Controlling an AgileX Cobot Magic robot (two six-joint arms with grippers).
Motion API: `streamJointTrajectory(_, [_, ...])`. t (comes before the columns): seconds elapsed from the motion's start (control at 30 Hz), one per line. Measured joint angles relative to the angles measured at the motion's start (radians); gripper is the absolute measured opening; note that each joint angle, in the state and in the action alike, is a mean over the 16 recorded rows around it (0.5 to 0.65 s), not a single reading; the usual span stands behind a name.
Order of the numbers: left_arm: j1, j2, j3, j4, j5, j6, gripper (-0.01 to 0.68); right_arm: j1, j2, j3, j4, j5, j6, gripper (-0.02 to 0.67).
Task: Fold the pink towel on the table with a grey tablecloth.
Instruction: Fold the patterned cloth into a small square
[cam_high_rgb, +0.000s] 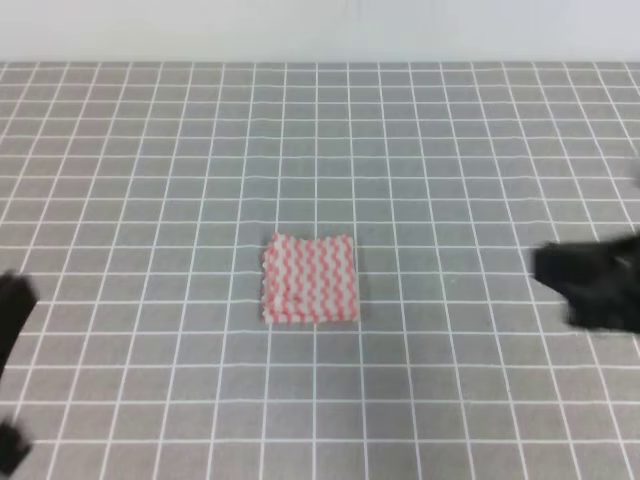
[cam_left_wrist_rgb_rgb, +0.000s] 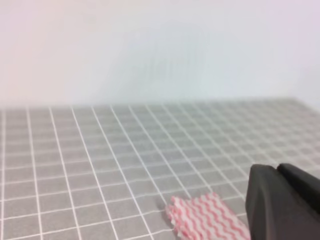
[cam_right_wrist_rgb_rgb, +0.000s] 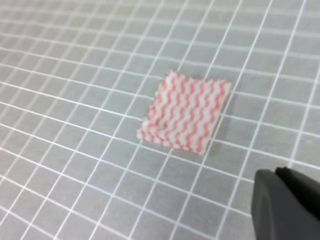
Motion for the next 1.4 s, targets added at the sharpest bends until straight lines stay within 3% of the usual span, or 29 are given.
streamJointTrajectory(0.27, [0.0, -0.28, 0.17, 0.025, -0.003, 0.018, -0.001, 0.0, -0.397, 0.194, -0.067, 0.021, 0.051, -0.016])
streamJointTrajectory(0.6, [0.0, -0.367, 0.266, 0.061, 0.002, 0.062, -0.002, 0.0, -0.743, 0.37, -0.141, -0.049, 0.047, -0.016])
streamJointTrajectory(1.13, [0.0, -0.377, 0.293, 0.059, 0.009, 0.065, -0.002, -0.004, -0.858, 0.553, -0.247, -0.146, 0.033, -0.016])
streamJointTrajectory(1.4, [0.0, -0.379, 0.293, 0.059, 0.014, 0.065, -0.002, -0.106, -0.897, 0.634, -0.411, -0.224, 0.098, -0.016])
